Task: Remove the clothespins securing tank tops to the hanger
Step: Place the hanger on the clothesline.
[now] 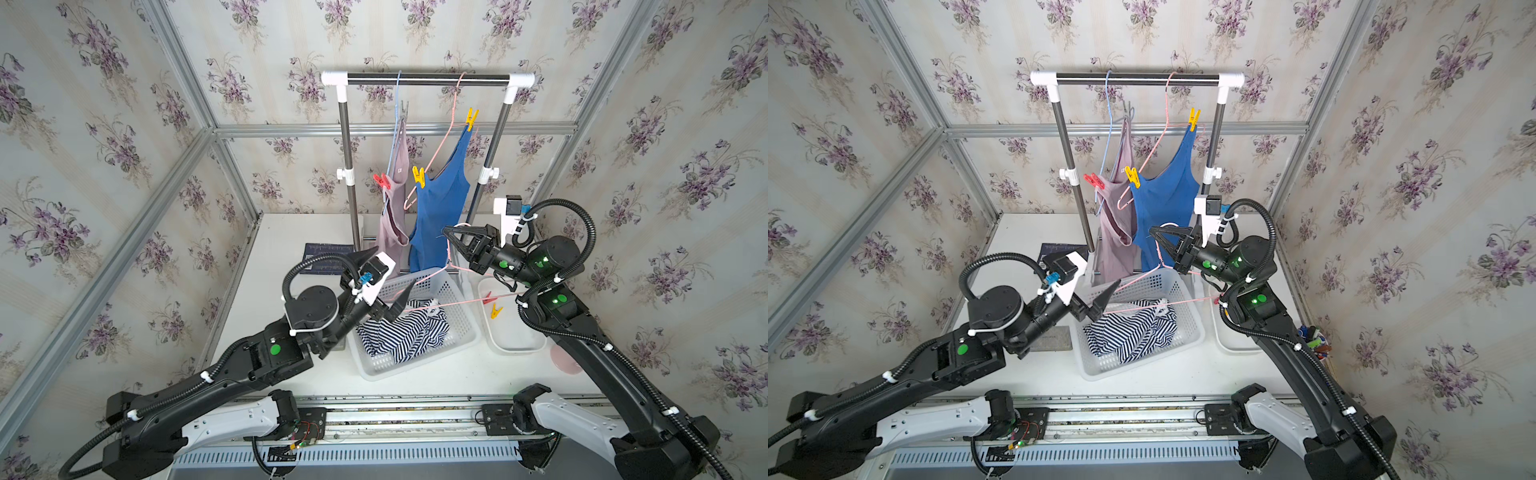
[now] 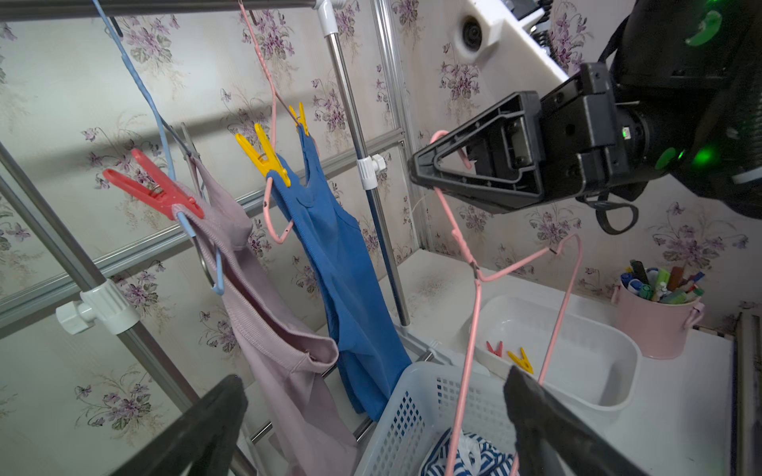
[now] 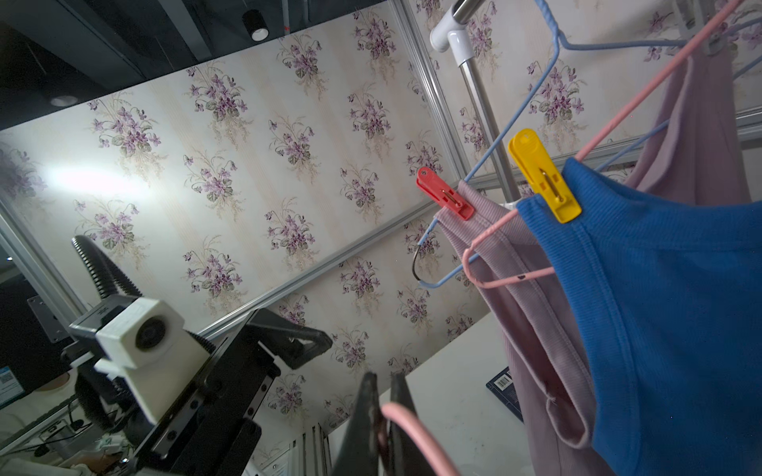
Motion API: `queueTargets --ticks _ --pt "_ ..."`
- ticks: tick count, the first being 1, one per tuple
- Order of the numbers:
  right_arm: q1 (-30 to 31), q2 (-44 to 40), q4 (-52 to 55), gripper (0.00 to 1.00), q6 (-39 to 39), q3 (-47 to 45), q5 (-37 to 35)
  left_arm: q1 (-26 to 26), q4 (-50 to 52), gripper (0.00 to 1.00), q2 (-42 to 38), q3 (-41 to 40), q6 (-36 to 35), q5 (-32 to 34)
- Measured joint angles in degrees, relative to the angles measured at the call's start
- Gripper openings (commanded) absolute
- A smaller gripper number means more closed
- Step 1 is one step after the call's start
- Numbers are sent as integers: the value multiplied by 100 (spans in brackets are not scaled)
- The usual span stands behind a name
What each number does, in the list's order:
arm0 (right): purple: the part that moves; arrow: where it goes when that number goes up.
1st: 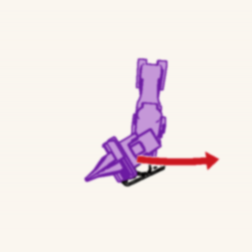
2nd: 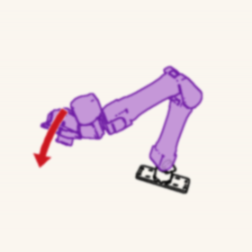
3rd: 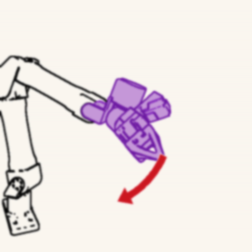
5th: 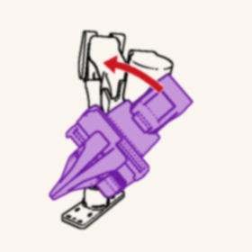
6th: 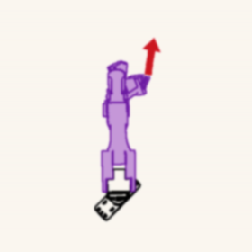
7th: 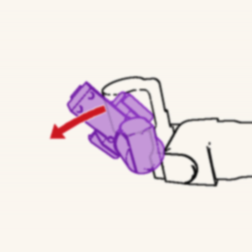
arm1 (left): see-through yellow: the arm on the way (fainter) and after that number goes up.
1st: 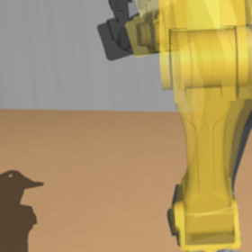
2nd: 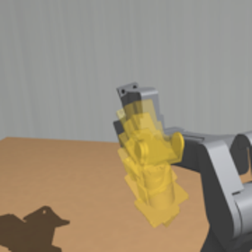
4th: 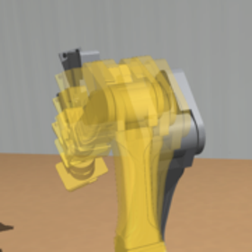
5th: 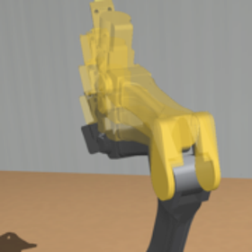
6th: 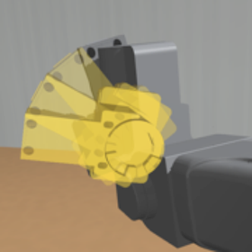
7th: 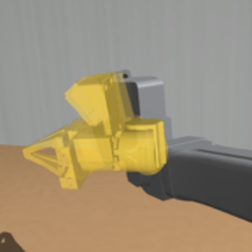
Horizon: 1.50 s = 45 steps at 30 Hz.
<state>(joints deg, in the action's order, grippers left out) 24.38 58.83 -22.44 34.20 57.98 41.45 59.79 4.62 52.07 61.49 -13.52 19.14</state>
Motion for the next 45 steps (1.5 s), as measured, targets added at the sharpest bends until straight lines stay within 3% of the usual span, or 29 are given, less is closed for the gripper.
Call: queueTargets --ticks 4,11,27,35,43,45 --pt "-31 4 42 0 -162 -33 337 -533 767 99 -66 181 238 -1049" --pt "-33 122 -20 0 -254 -50 590 -629 1620 99 494 466 393 -2271" --pt "-55 168 -173 0 -341 7 619 -708 1766 99 763 55 787 -2758" --pt "-74 79 -175 0 -417 -9 562 -824 1714 66 796 -199 955 -2804" --pt "-114 -48 -186 0 -437 -136 341 -837 1585 1 822 -356 994 -2688" --pt "-120 -66 -216 0 -435 -201 278 -835 1578 0 822 -369 988 -2706"
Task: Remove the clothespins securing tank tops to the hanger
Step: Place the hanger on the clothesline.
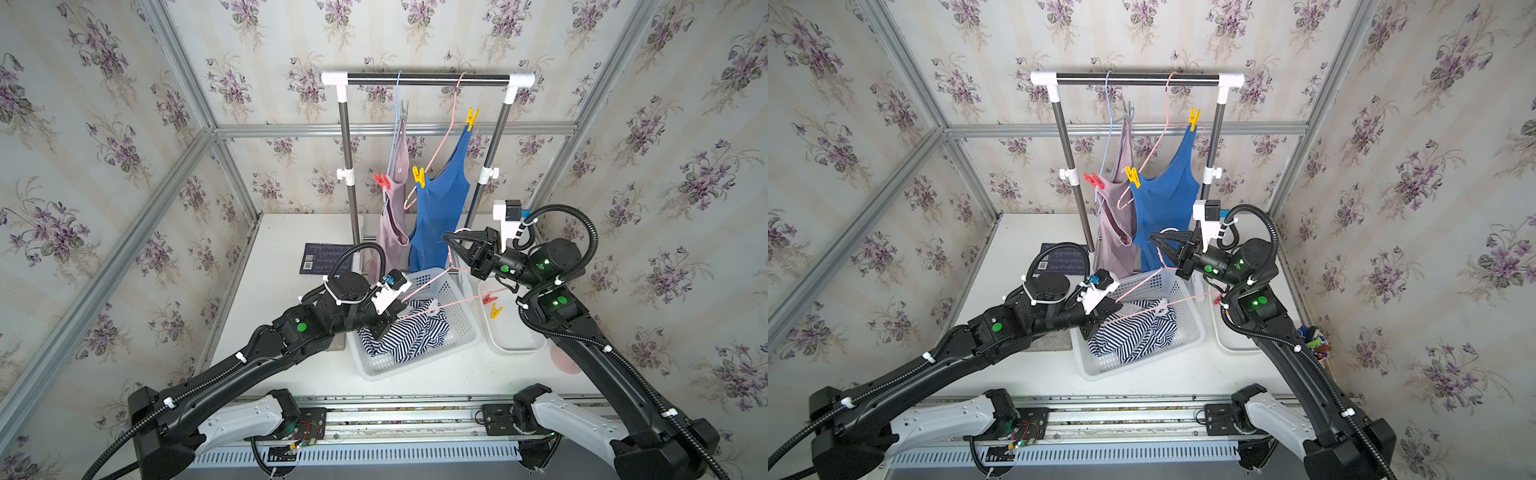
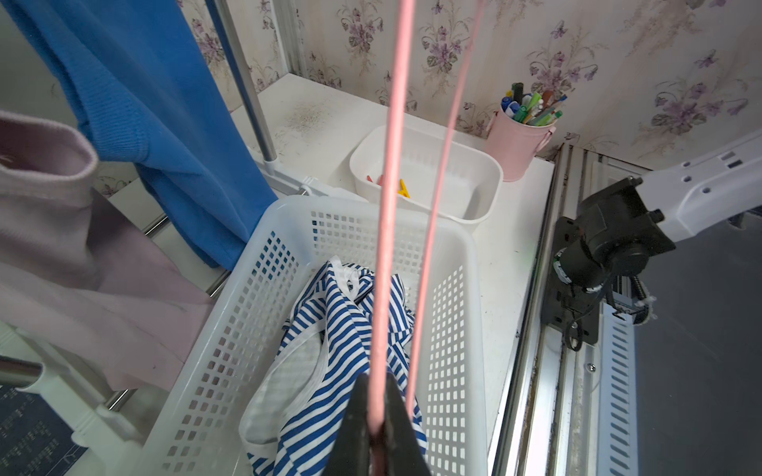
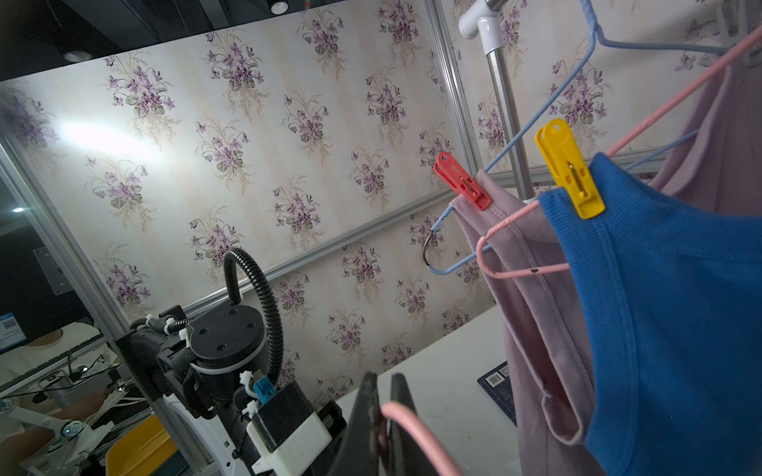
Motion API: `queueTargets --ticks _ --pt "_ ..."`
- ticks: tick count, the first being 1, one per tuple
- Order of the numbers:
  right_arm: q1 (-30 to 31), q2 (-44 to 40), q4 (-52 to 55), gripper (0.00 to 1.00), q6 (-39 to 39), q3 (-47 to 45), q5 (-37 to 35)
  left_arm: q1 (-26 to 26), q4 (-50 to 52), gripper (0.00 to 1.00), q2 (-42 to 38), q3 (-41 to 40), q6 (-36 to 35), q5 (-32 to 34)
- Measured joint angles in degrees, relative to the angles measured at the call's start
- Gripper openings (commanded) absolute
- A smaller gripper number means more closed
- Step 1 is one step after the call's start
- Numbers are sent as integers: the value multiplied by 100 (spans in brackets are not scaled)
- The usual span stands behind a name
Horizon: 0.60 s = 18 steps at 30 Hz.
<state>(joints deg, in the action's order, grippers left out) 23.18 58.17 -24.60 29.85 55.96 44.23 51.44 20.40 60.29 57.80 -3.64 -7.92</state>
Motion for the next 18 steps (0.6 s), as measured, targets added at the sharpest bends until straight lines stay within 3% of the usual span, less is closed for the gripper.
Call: queueTargets --ticks 3,4,7,11,18 --pt "-11 -7 -11 0 20 -63 -111 -2 -20 0 -37 -24 13 83" --pt "-15 -7 -11 8 28 -76 -140 -2 -35 0 -90 -48 28 127" --pt "-31 -42 -31 45 66 -127 -210 -2 -136 0 -295 -162 76 247" --pt "-37 -85 -118 72 44 -199 -262 -4 -315 0 -599 -291 195 522" --pt "-37 -236 -560 82 168 -535 37 -2 -933 0 -977 -433 474 791"
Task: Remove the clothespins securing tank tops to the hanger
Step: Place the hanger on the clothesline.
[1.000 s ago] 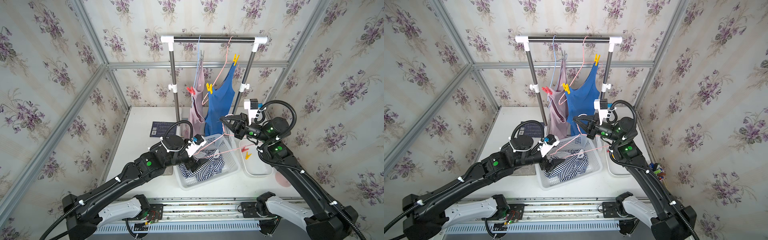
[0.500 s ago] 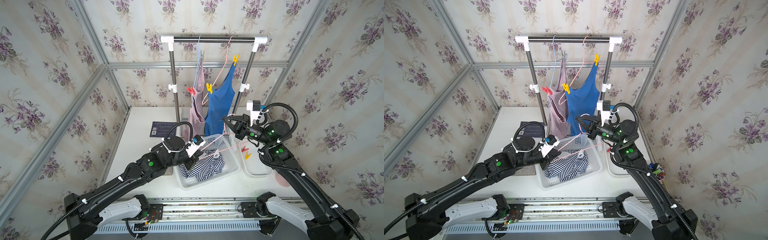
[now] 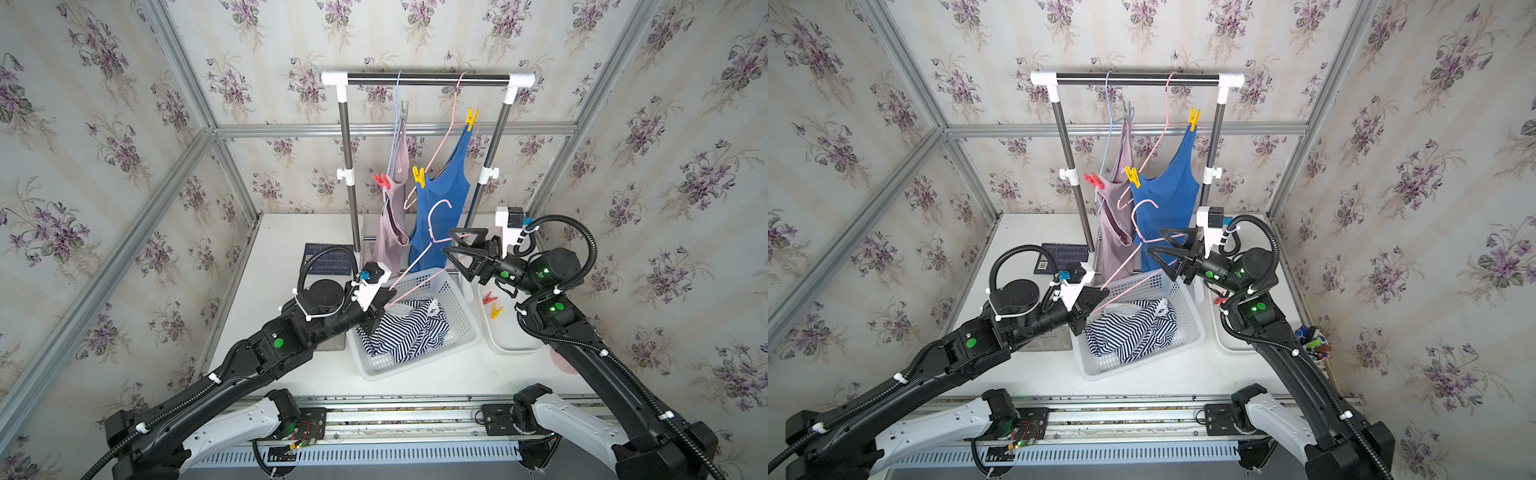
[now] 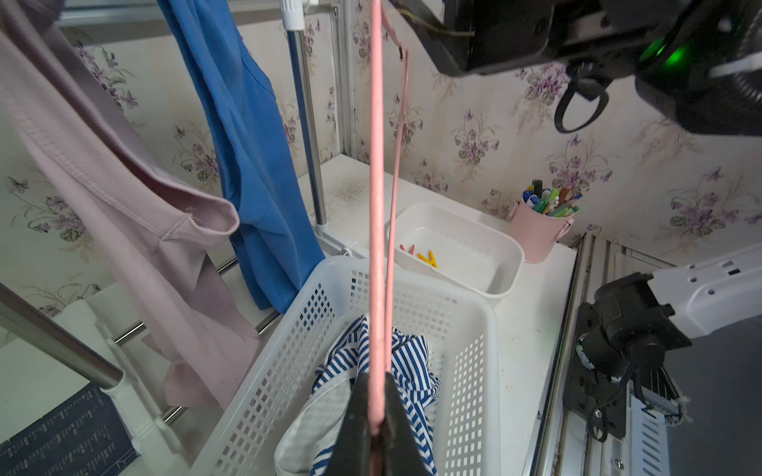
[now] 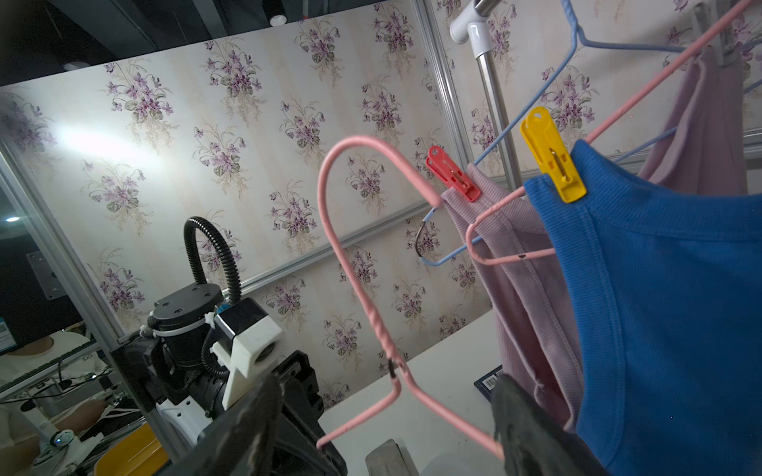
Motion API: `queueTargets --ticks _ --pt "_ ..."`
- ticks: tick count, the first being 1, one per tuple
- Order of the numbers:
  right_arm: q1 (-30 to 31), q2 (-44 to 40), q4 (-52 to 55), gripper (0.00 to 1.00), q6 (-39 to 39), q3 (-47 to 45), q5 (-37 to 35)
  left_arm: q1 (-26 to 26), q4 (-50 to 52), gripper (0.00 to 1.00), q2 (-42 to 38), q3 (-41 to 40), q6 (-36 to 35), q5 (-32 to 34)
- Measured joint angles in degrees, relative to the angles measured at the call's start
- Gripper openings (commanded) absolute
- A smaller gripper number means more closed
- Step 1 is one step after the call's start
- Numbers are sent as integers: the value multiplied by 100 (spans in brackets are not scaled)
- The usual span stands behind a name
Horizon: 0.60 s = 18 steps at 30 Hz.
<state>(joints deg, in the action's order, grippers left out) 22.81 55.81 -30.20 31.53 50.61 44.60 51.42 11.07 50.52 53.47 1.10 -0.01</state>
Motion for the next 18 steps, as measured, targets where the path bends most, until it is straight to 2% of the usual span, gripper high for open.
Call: queueTargets --ticks 8,12,18 --pt "4 -579 -568 91 39 -474 455 0 -1539 0 -695 -815 138 442" --pt "2 -682 -514 96 -17 -647 490 0 -2249 0 -933 -1091 131 680" --pt "2 -756 -118 100 -343 -866 291 2 -2802 0 -1320 -1211 -50 1121"
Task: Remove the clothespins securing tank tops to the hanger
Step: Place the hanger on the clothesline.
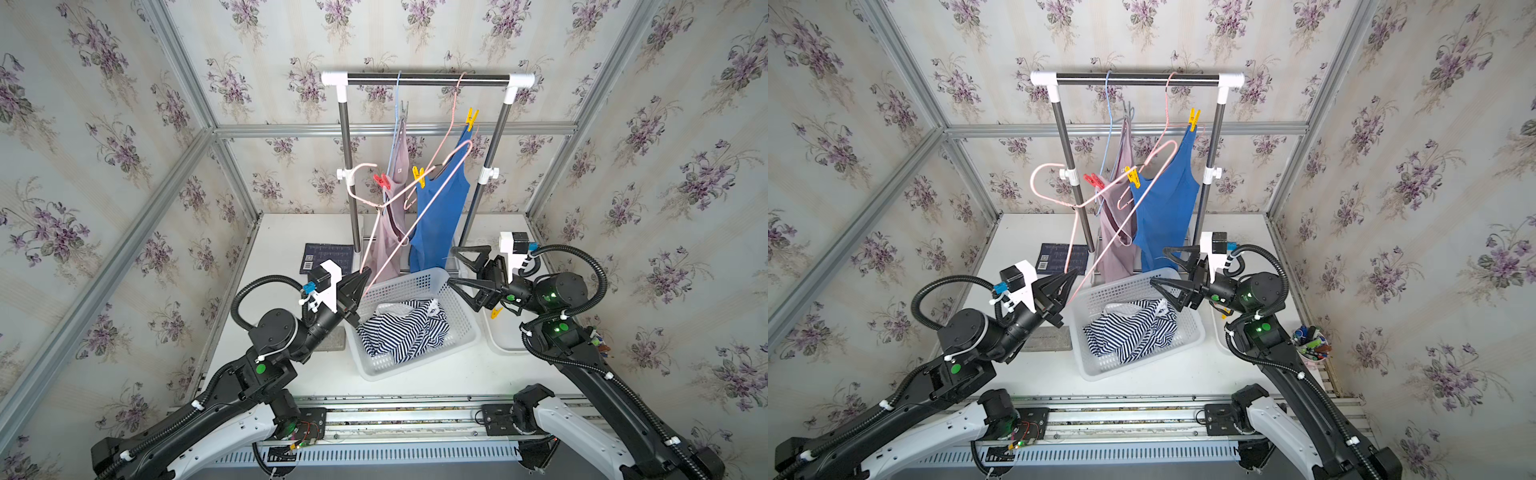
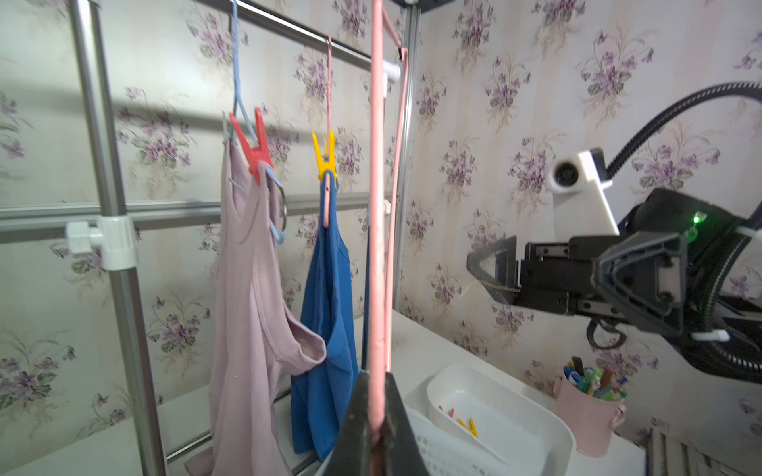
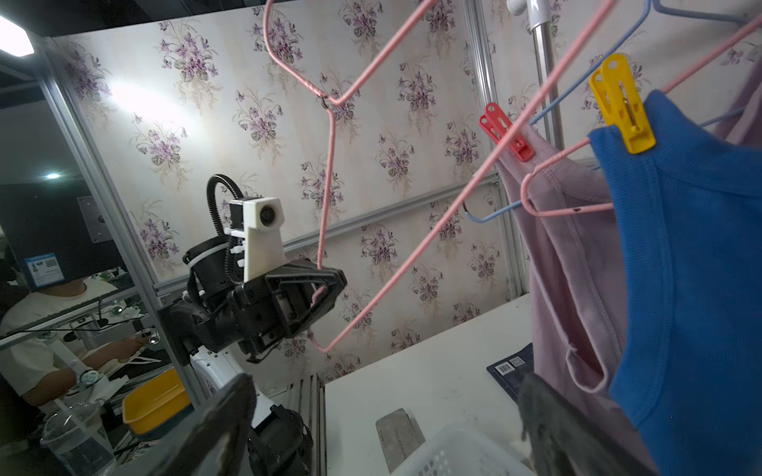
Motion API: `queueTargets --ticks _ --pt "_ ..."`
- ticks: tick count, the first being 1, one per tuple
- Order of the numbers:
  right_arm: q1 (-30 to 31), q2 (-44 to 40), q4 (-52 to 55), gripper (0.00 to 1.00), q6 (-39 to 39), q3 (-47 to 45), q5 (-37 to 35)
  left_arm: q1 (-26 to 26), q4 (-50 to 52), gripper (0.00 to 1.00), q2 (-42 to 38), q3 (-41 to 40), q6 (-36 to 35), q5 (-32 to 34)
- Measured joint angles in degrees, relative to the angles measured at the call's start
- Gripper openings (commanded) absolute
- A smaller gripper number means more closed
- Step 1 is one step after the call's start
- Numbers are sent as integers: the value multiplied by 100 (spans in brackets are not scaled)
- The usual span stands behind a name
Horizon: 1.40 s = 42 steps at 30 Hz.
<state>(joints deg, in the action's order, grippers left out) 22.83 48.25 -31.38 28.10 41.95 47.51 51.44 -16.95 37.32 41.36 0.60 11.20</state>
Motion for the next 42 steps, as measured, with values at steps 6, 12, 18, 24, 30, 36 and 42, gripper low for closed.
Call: queueTargets --ticks 6,12,18,24,30,36,42 --pt "0 103 330 100 -284 -127 -380 0 -275 0 -350 168 -315 831" --pt "0 286 422 100 -367 -188 -514 -2 219 0 -61 1067 -518 2072" --pt "0 476 424 100 -365 -291 -612 -2 1705 0 466 2332 -590 2503" --pt "0 557 457 100 -369 -415 -750 -2 3067 0 815 3204 -514 2841" --pt "0 721 522 100 -420 -435 -782 -2 4444 0 1464 4448 -319 3134" --pt "0 911 610 100 -437 -409 -898 -2 5685 0 2271 5480 -199 3320" --pt "0 1021 767 100 -522 -404 -1036 -2 6395 0 2778 6052 -184 3434"
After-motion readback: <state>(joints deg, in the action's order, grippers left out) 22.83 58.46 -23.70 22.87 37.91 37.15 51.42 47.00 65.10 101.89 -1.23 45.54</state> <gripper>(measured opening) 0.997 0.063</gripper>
